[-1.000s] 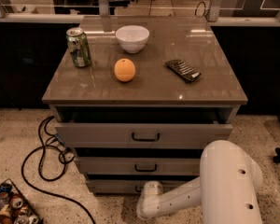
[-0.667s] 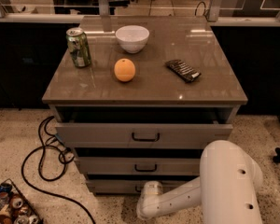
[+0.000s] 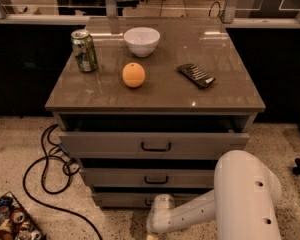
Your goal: Open bottom drawer
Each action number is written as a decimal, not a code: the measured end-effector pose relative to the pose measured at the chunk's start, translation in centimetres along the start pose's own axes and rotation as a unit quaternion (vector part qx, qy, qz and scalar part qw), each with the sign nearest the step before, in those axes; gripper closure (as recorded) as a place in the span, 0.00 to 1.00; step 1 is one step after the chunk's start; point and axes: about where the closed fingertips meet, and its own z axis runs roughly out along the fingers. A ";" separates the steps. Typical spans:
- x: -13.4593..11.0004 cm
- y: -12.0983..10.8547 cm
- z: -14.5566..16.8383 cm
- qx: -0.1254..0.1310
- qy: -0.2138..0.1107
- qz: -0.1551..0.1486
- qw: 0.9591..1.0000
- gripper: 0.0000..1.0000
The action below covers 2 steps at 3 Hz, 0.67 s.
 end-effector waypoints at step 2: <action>0.5 -0.2 -1.6 0.012 0.015 -0.010 1.000 0.00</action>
Offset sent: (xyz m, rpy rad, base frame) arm 0.0021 -0.0218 0.0414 -0.0900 -0.0588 0.0350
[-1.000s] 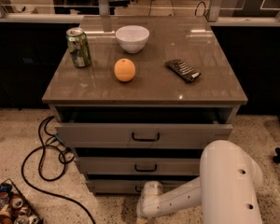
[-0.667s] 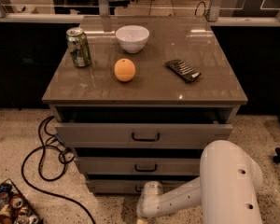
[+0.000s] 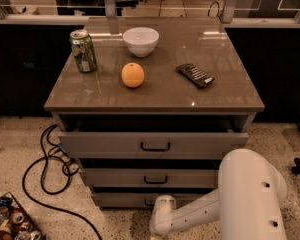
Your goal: Open bottom drawer
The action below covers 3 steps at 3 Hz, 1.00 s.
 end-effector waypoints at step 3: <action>0.2 -0.6 -2.6 0.038 0.023 -0.034 0.998 0.00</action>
Offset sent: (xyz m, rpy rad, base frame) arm 0.0052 -0.0120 0.0380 -0.0737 -0.1142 0.0482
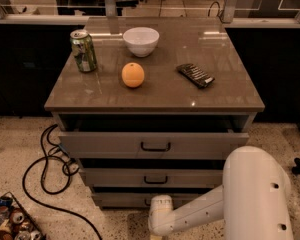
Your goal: Open bottom drawer
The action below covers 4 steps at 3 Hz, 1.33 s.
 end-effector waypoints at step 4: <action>-1.3 -1.2 5.7 -0.048 -0.008 -0.020 0.999 0.00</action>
Offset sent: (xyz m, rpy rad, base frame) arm 0.0294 0.0185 -0.0510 0.0340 0.0866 0.0637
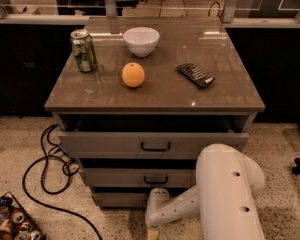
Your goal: Open bottom drawer
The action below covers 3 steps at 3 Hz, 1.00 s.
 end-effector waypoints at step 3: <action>0.1 0.3 0.2 -0.003 0.001 0.000 1.000 0.62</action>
Offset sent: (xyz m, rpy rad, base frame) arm -0.0008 -0.0001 -0.0008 -0.0003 0.0017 0.0000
